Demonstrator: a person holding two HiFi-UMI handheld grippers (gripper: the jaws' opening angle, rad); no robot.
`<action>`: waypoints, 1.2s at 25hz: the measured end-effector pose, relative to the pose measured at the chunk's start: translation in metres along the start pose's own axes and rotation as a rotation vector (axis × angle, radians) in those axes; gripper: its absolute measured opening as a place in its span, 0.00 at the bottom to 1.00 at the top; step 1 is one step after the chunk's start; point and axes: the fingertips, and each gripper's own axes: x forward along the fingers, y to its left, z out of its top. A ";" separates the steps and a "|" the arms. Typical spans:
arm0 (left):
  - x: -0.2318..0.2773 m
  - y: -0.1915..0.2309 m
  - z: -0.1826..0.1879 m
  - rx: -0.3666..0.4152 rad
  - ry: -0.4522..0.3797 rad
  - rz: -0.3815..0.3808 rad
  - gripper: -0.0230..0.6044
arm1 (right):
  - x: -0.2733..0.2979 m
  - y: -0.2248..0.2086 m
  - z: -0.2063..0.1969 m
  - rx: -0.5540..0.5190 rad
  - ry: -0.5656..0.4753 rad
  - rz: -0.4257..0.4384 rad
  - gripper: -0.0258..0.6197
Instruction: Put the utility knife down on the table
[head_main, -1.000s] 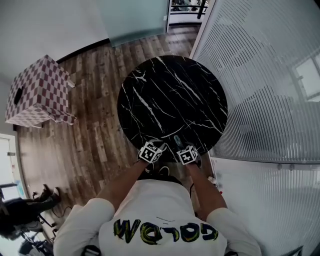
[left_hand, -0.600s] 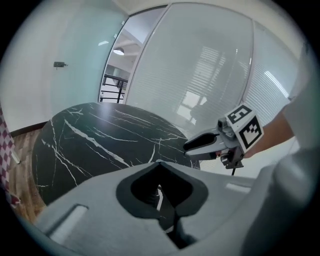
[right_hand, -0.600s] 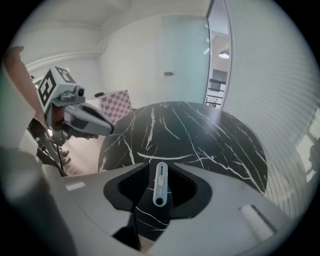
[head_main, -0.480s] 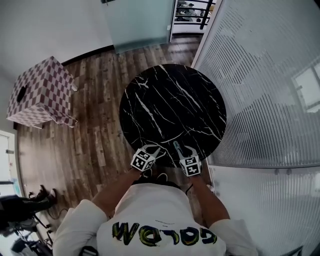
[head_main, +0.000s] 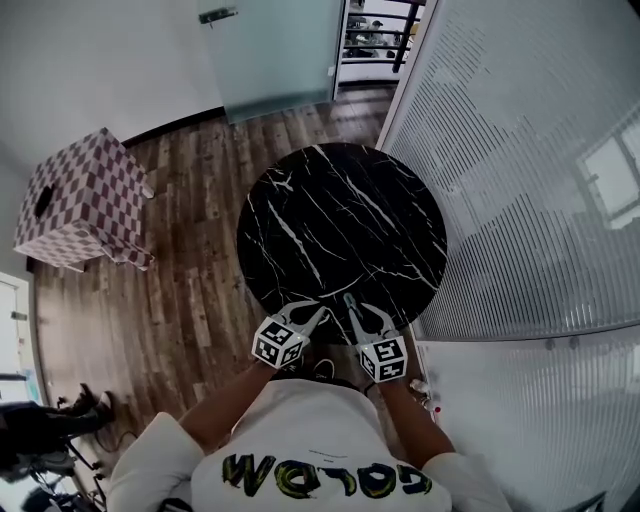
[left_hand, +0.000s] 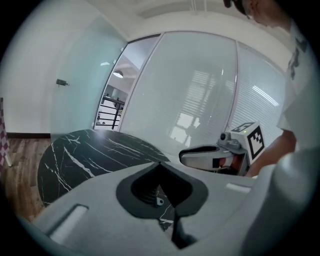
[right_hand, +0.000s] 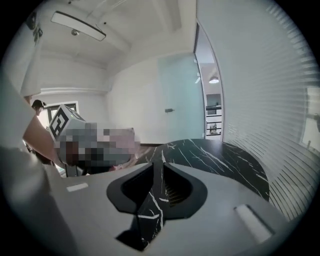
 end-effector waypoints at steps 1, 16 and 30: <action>-0.003 -0.005 0.008 -0.010 -0.016 -0.007 0.04 | -0.005 0.004 0.010 0.000 -0.023 0.006 0.14; -0.077 -0.078 0.128 0.082 -0.230 -0.097 0.04 | -0.088 0.044 0.135 0.037 -0.282 0.046 0.05; -0.132 -0.133 0.199 0.145 -0.385 -0.165 0.04 | -0.139 0.091 0.219 -0.045 -0.380 0.110 0.04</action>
